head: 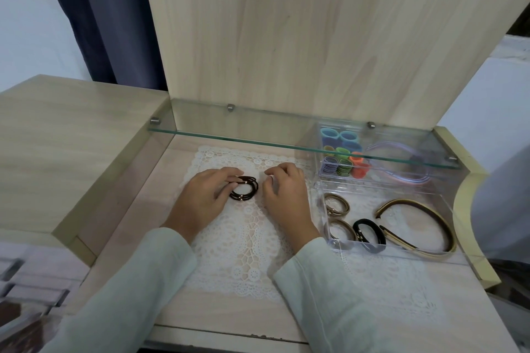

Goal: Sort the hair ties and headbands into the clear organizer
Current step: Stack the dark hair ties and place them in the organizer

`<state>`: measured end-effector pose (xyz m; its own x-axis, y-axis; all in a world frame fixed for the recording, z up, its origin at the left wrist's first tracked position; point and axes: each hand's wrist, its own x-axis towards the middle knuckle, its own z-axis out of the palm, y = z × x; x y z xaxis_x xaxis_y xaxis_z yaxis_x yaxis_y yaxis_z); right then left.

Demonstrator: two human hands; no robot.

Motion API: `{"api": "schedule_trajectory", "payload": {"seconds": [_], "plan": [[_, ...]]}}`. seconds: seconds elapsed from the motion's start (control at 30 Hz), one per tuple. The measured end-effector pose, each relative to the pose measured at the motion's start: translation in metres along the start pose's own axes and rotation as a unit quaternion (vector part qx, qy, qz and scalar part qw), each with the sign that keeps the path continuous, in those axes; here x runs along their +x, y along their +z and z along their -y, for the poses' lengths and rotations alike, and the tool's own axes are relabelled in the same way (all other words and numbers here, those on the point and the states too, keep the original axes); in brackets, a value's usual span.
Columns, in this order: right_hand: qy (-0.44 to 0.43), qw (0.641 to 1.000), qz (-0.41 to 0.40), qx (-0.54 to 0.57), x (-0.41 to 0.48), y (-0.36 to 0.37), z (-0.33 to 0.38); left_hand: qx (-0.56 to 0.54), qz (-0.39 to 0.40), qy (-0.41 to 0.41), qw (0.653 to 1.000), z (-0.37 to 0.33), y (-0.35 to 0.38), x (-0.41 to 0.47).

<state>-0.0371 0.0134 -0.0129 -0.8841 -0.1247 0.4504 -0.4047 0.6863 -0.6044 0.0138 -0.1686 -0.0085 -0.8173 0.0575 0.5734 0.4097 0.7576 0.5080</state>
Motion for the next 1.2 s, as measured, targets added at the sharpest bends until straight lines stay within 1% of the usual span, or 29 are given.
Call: {"api": "schedule_trajectory", "payload": {"seconds": [0.2,0.37,0.5,0.63,0.77,0.97,1.07,1.2], "plan": [[-0.006,1.0,-0.002,0.019,-0.002,0.0,0.0,-0.012,0.012,0.029,0.999,-0.008,-0.003,0.0],[-0.046,0.997,0.033,0.054,-0.003,-0.001,0.002,-0.023,0.03,0.034,0.999,-0.007,-0.005,0.0],[-0.059,0.996,0.028,0.067,-0.004,-0.003,0.005,-0.014,0.037,0.033,0.999,-0.003,-0.003,-0.001],[-0.096,0.993,0.032,0.068,-0.006,-0.004,0.008,-0.023,0.058,0.02,0.998,0.001,-0.001,-0.001],[-0.132,0.987,0.089,0.027,-0.011,-0.005,0.008,-0.035,0.057,0.013,0.998,0.002,0.0,-0.001],[-0.118,0.981,0.151,-0.039,-0.01,-0.008,0.011,-0.052,0.044,0.009,0.998,0.001,0.001,0.0],[-0.118,0.978,0.157,-0.076,-0.01,-0.011,0.01,-0.048,0.039,-0.001,0.998,0.0,0.001,0.0],[-0.106,0.976,0.151,-0.118,-0.014,-0.012,0.013,-0.023,0.042,-0.061,0.997,0.003,0.004,0.0]]}}
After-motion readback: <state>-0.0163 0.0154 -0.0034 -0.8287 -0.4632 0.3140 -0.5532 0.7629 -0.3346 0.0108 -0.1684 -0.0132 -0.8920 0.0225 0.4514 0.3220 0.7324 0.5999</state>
